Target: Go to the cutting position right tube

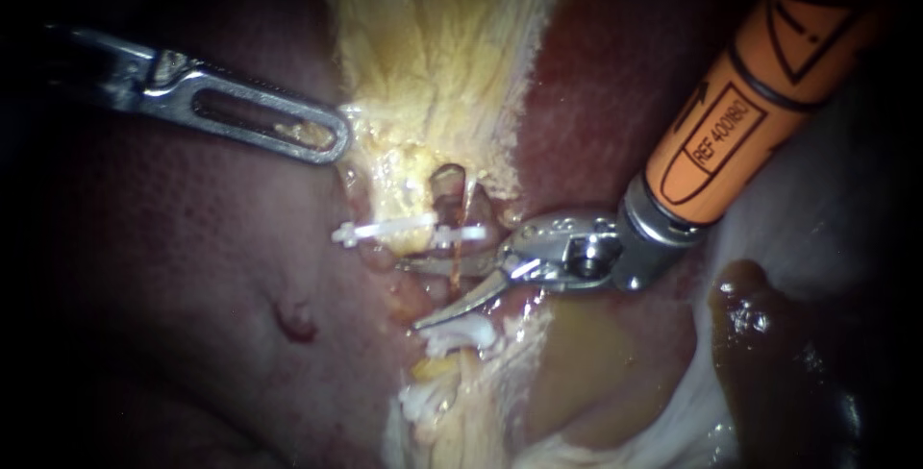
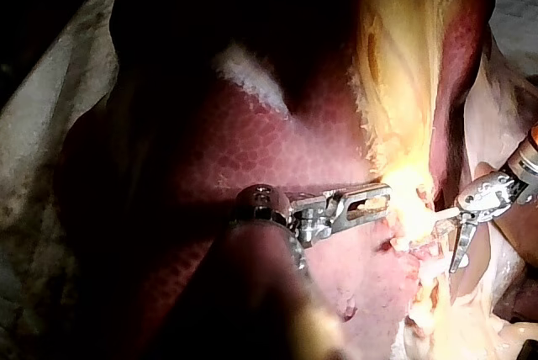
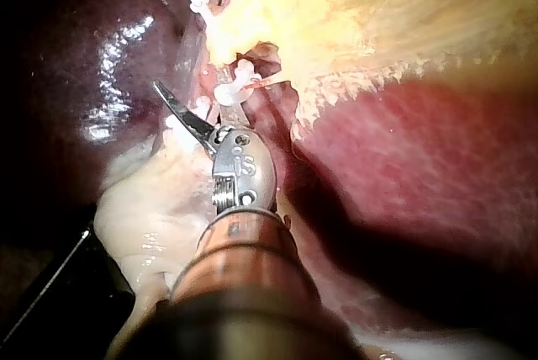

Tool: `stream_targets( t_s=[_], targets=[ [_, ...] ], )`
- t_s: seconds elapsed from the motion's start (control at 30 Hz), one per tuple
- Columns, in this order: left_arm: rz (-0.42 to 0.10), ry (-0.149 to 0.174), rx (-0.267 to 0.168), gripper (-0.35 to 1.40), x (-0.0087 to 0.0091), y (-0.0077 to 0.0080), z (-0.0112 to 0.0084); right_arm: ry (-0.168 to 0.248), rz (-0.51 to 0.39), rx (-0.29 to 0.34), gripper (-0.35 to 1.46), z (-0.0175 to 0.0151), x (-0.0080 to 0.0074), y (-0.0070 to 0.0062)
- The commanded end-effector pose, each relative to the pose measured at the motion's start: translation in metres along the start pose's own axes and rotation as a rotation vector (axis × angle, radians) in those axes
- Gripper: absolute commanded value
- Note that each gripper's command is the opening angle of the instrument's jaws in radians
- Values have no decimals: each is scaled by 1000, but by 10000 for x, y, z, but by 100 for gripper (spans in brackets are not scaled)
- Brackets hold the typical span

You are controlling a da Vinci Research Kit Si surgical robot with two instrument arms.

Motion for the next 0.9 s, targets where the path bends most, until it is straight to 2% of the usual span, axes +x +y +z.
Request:
stream_targets(
  t_s=[0.03,0.33,0.9],
  targets=[
    [0,0,0,-35,0,1,0,0,-1,4,143,1,1,-1],
    [0,0,0,-35,-1,4,1,7,4,36,143,12,8,-1],
    [0,0,0,-35,-2,5,2,14,11,44,140,23,11,-4]
  ],
)
